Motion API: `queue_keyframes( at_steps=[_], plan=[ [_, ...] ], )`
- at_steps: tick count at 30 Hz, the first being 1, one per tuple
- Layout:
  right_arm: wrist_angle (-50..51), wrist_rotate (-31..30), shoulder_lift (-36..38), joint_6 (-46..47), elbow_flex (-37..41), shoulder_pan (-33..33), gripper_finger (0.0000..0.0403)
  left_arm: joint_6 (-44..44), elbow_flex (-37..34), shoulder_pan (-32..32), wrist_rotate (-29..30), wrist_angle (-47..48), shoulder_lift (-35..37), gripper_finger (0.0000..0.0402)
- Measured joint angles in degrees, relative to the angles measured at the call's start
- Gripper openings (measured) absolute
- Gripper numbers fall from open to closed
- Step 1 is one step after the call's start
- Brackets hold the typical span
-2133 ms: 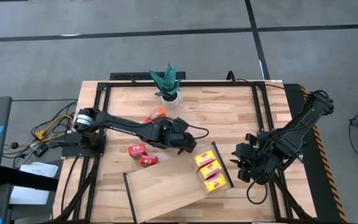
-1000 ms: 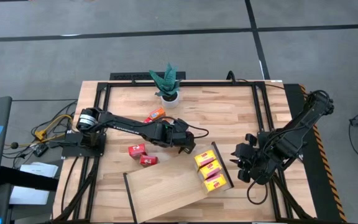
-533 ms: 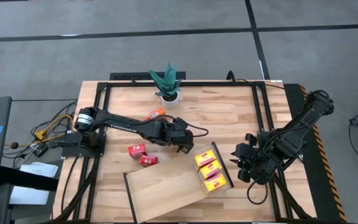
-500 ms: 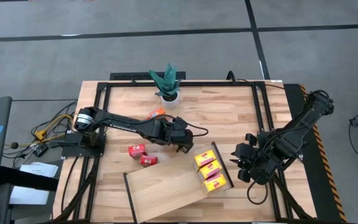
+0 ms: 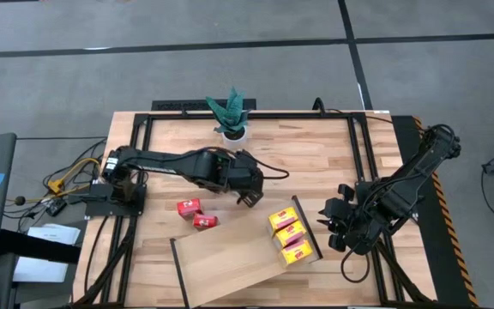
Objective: Stack cereal on shelf
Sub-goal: Put the bottom right orange cereal box on the shelf
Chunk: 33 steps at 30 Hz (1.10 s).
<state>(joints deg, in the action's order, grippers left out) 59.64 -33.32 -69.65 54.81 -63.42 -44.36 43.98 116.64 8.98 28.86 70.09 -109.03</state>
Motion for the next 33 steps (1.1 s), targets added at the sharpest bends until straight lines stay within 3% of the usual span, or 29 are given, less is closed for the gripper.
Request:
queue_keyframes(
  at_steps=[10,18,25,33],
  plan=[
    [0.0,0.0,0.0,-0.3,0.0,0.0,0.0136,0.2,15.4,7.0,-4.8,5.5,0.0,0.0151],
    [-0.2,0.0,0.0,-0.8,0.0,0.0,0.0136,1.7,17.0,15.6,-8.1,2.8,0.0,0.0151],
    [-0.2,0.1,0.0,-0.8,0.0,0.0,0.0143,0.2,17.1,22.1,-3.8,-5.4,-1.7,0.0151],
    [-1.5,0.4,0.0,-0.8,0.0,0.0,0.0138,-0.6,17.0,26.1,1.5,-7.0,-6.4,0.0151]
  ],
)
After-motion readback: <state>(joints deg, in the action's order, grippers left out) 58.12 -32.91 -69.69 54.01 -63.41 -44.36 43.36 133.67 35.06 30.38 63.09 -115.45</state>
